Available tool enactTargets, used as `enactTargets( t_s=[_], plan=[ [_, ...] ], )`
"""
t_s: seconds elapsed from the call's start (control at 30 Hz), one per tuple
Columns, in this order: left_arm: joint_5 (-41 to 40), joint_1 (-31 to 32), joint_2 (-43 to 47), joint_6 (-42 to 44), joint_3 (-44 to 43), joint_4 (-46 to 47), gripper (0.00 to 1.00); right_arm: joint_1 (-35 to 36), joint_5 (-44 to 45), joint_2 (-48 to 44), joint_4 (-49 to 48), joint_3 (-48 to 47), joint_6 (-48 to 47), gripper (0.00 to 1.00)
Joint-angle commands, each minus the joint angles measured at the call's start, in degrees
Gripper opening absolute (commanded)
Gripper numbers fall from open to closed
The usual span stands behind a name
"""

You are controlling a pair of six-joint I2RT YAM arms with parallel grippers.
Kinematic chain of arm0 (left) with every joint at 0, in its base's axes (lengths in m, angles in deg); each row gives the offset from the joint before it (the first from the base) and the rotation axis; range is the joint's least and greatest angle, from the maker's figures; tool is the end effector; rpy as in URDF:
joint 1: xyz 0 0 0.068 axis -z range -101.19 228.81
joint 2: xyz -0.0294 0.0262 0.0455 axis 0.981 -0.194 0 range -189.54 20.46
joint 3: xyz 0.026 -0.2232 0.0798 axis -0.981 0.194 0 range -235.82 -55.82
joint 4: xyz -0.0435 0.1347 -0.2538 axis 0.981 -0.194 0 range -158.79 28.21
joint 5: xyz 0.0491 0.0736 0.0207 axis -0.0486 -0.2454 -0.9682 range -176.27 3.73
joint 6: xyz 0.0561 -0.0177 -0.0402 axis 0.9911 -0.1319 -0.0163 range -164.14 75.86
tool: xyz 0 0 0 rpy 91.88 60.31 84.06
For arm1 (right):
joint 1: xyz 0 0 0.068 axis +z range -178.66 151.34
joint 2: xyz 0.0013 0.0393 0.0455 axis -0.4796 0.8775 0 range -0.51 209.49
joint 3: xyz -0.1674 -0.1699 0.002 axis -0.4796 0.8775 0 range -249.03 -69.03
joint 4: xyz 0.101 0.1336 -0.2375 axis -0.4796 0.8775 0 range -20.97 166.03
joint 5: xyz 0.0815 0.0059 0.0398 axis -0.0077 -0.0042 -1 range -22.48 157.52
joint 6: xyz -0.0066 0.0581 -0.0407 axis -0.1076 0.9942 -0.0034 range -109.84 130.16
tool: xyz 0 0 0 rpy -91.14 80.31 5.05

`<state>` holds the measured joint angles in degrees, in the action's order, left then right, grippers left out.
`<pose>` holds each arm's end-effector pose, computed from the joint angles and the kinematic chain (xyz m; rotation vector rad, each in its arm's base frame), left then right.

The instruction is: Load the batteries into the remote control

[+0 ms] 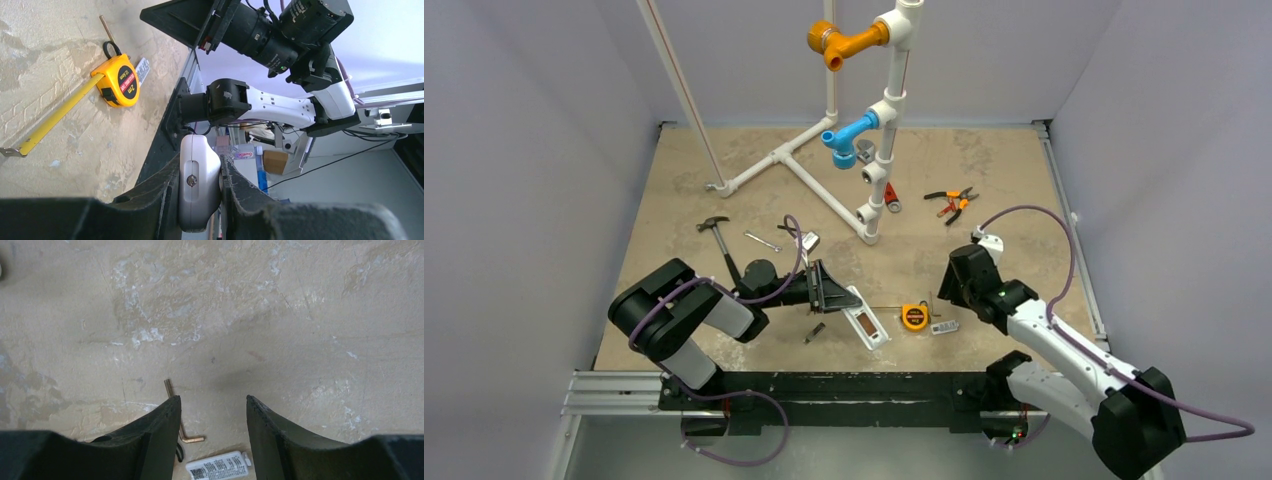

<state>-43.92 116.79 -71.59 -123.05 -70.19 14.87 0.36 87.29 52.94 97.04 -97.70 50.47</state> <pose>0.1829 -0.1928 0.0828 0.0134 2.0771 -2.0184 0.2175 0.0979 0.1330 0.3791 2.3914 0.1164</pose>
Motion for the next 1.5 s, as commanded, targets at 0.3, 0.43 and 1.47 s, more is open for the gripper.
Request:
enactTargets(
  t_s=[0.3, 0.43, 1.47],
  plan=[
    [3.6, -2.1, -1.7, -2.2, -1.4, 4.9, 0.00, -15.3, -6.8, 15.3, -14.7, -13.7, -6.5, 0.46],
    [4.2, -3.0, -1.7, -2.3, -1.2, 4.8, 0.00, -18.7, -9.4, 23.6, -17.4, -18.3, -6.1, 0.39],
    [3.0, -3.2, 0.5, -1.3, -1.1, 3.2, 0.00, -19.4, -8.6, 52.9, -17.5, -41.1, -4.3, 0.25]
  ],
)
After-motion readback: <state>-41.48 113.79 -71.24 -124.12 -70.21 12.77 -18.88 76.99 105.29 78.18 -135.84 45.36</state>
